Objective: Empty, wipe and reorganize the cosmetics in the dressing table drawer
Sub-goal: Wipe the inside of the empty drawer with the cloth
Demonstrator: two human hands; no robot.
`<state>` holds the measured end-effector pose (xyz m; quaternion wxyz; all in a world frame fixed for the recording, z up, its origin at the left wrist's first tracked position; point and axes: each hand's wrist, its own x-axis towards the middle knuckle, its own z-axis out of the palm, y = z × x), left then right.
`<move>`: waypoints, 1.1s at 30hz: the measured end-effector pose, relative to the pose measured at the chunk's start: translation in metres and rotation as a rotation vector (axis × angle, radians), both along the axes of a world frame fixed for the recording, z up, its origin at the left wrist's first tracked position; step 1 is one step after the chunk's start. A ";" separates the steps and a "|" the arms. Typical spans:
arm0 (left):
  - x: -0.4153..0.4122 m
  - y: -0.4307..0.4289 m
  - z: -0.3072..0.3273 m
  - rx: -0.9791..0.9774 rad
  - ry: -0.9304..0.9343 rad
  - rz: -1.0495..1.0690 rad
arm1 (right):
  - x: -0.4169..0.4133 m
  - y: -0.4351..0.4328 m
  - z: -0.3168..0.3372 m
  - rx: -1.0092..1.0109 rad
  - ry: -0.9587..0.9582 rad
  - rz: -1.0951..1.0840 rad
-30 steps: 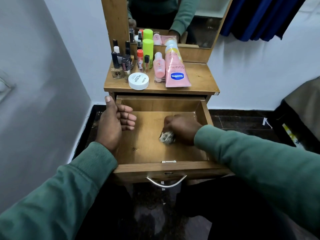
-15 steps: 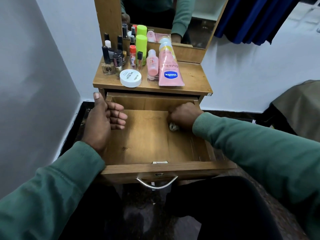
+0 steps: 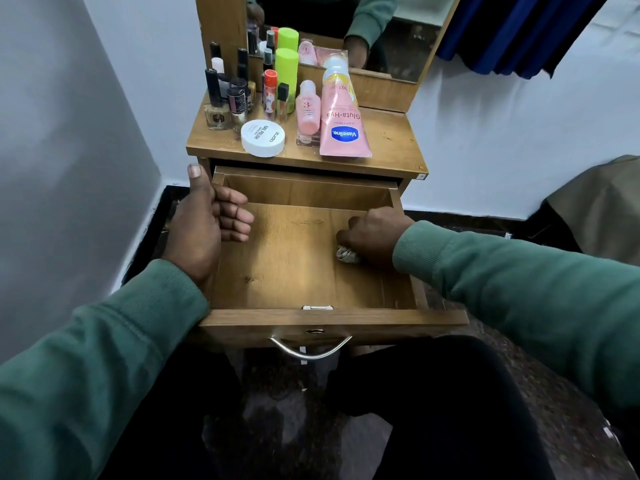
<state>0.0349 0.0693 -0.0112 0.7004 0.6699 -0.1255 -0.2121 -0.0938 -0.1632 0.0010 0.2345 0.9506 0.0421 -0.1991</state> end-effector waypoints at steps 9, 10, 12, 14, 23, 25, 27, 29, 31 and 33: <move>0.001 0.002 -0.002 -0.002 0.015 0.018 | -0.021 0.029 -0.002 0.161 0.311 -0.104; 0.001 0.002 -0.002 -0.002 0.015 0.018 | -0.023 0.032 -0.002 0.180 0.366 -0.149; 0.001 0.002 -0.002 0.001 0.013 0.017 | -0.025 0.035 -0.002 0.228 0.415 -0.241; 0.001 0.002 -0.003 0.006 0.014 0.020 | -0.025 0.036 0.001 0.287 0.420 -0.311; 0.003 -0.001 0.000 -0.007 0.032 0.028 | -0.009 0.047 -0.004 0.520 0.385 -0.527; 0.002 -0.002 0.000 -0.007 0.031 0.031 | -0.002 0.057 -0.004 0.576 0.380 -0.536; 0.002 -0.003 0.000 -0.003 0.028 0.027 | 0.010 0.070 -0.001 0.694 0.362 -0.556; 0.002 -0.003 -0.001 -0.003 0.027 0.024 | 0.025 0.085 0.003 0.806 0.321 -0.542; 0.001 -0.004 0.000 -0.012 0.032 0.035 | 0.037 0.100 0.003 0.963 0.273 -0.532; -0.001 -0.003 0.000 -0.018 0.039 0.058 | 0.043 0.114 -0.002 1.285 0.204 -0.627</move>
